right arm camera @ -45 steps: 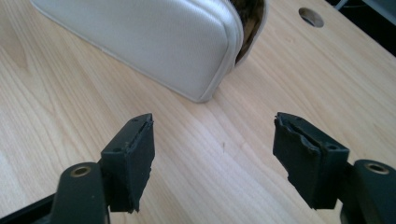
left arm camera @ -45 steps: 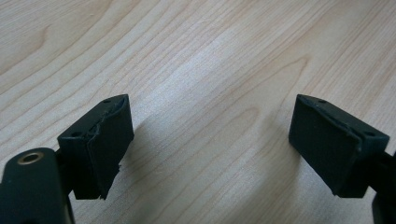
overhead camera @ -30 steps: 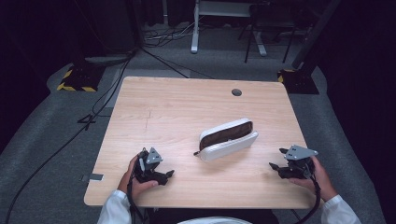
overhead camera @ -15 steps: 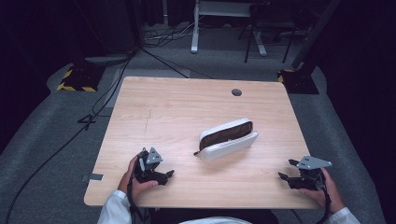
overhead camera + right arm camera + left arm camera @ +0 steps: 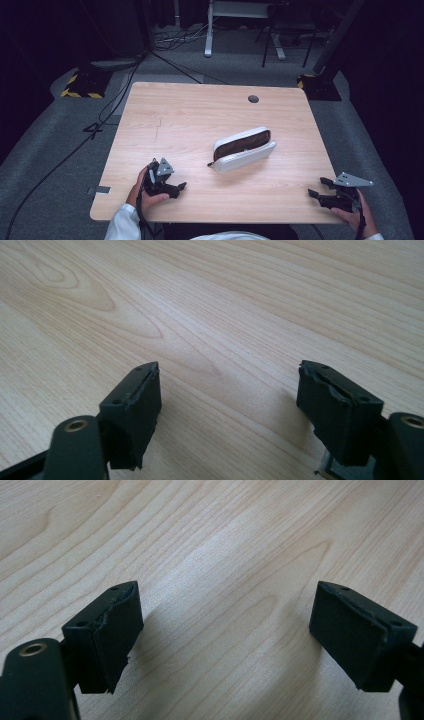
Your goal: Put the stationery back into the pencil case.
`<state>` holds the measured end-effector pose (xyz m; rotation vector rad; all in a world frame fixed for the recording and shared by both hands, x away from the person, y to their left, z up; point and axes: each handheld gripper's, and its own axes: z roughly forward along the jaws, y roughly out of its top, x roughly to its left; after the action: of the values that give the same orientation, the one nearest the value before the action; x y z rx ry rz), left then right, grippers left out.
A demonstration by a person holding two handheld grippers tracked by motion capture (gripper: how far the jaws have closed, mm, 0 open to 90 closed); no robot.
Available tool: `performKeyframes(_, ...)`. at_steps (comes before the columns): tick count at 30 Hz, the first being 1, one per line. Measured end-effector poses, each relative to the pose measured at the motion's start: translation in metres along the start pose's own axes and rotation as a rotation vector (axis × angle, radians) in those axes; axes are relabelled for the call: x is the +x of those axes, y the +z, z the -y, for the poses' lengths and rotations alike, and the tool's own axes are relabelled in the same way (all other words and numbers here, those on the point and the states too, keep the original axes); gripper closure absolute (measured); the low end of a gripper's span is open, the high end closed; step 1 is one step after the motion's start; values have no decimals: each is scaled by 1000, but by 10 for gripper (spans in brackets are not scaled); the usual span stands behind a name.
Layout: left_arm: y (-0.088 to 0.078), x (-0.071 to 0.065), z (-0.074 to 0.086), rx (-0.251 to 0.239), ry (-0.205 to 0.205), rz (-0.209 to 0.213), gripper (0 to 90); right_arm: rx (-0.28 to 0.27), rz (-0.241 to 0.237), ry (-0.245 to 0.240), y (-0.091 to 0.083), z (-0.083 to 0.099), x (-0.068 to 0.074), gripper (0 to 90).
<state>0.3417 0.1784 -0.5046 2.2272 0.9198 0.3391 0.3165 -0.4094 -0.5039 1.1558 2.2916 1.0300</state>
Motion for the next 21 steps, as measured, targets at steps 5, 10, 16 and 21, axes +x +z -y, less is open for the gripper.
performKeyframes(5,0,0,0,0,0,-2,143,0,0,-1,0,0,0,261)
performKeyframes(10,0,0,0,0,0,-2,143,1,5,2,0,0,0,256)
performKeyframes(16,-1,0,0,2,2,-12,144,3,13,13,2,-1,1,255)
performKeyframes(21,-1,0,0,2,3,-9,143,3,13,14,2,-1,1,255)
